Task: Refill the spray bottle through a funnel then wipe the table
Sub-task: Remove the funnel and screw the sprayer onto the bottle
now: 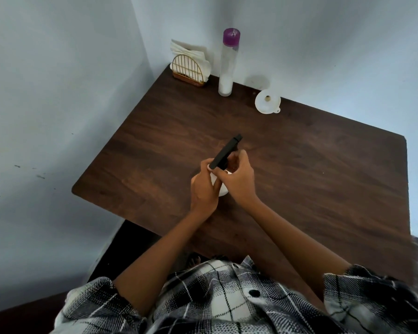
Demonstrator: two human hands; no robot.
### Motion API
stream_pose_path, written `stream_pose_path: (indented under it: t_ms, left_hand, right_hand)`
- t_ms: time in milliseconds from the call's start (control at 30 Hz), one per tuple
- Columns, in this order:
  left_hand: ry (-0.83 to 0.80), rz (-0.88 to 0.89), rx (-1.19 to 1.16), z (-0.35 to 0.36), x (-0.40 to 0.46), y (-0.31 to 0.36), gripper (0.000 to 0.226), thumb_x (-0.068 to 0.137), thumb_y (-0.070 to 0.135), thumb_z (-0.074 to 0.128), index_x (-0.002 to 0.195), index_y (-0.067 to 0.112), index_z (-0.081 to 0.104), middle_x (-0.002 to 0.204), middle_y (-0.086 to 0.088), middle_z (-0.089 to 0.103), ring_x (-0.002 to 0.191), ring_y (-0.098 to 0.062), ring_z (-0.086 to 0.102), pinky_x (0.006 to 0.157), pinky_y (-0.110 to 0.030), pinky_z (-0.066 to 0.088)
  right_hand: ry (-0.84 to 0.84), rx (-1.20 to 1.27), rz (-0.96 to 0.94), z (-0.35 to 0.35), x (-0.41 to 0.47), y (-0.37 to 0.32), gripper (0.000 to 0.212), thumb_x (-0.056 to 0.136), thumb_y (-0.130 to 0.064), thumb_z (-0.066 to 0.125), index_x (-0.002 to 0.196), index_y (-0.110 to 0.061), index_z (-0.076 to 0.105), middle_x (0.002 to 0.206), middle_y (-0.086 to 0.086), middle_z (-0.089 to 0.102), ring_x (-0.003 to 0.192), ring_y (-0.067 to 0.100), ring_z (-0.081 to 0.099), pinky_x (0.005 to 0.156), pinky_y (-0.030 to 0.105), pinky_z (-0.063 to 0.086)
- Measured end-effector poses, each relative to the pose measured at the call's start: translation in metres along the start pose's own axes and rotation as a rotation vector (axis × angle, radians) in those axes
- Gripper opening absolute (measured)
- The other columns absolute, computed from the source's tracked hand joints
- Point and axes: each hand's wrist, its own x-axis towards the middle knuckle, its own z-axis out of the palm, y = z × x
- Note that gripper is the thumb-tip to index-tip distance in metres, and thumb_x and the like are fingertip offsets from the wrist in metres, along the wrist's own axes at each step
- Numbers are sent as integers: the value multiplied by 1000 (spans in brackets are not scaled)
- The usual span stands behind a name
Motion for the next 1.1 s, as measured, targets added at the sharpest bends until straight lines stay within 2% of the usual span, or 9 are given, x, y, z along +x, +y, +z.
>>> stream_pose_path:
  t_ms: [100,200,300,467,733,833,933,1033,1100]
  left_hand:
    - [-17,13,3,-3,0,0,32,92,27,57,120,14,46,107,-3,66,96,-18,65,78,-29,54]
    - [-18,9,19,-5,2,4,36,93,33,55,120,11,47,108,-7,66,96,-20,65,74,-23,49]
    - [-17,22,6,-6,0,4,44,92,44,47,119,10,46,106,-9,67,93,-18,64,72,-26,51]
    - [-35,9,23,-6,0,1,36,93,35,52,119,11,46,109,-8,66,99,-23,64,77,-30,53]
    - [-37,4,61,-11,0,-4,38,90,42,51,114,14,47,105,-5,67,96,-20,65,75,-28,53]
    - [5,12,44,-10,2,-3,33,85,41,59,105,17,50,93,1,68,87,-18,66,75,-35,55]
    - [38,-15,99,-5,-11,1,29,81,38,66,101,22,52,94,9,66,94,-15,64,91,-43,50]
    - [28,-25,66,-2,-18,6,40,78,55,52,98,20,54,89,12,63,88,-10,63,91,-42,48]
    - [-4,-44,55,-3,-19,9,46,76,60,51,102,23,55,95,14,62,94,-9,59,93,-33,41]
  right_hand:
    - [-112,36,-10,-6,-4,5,31,82,-22,70,108,-24,53,101,-13,62,98,4,61,88,26,51]
    - [-96,4,-26,-7,-7,7,24,87,-20,64,111,-18,59,106,-5,65,101,9,61,90,36,52]
    - [-38,18,-1,-4,-6,3,27,83,-17,69,108,-13,61,103,-5,66,98,6,62,89,28,52]
    - [-38,20,27,-6,-4,2,37,78,-20,75,110,-11,59,105,-5,66,95,3,61,84,15,49]
    - [-9,7,37,4,-9,0,43,77,-19,76,113,-12,53,108,-6,61,98,6,59,89,31,52]
    - [23,-67,60,6,-11,6,63,69,-27,82,116,-14,41,117,-1,42,105,12,50,87,29,49]
    - [112,-82,105,6,-13,11,74,65,-34,83,114,-24,30,116,-6,26,107,17,44,85,28,46]
    - [38,49,93,7,-6,8,64,77,-38,73,123,-19,34,123,-4,32,107,15,48,88,28,48]
    - [9,129,64,8,-3,6,50,84,-38,66,124,-21,40,122,2,44,100,16,57,86,29,52]
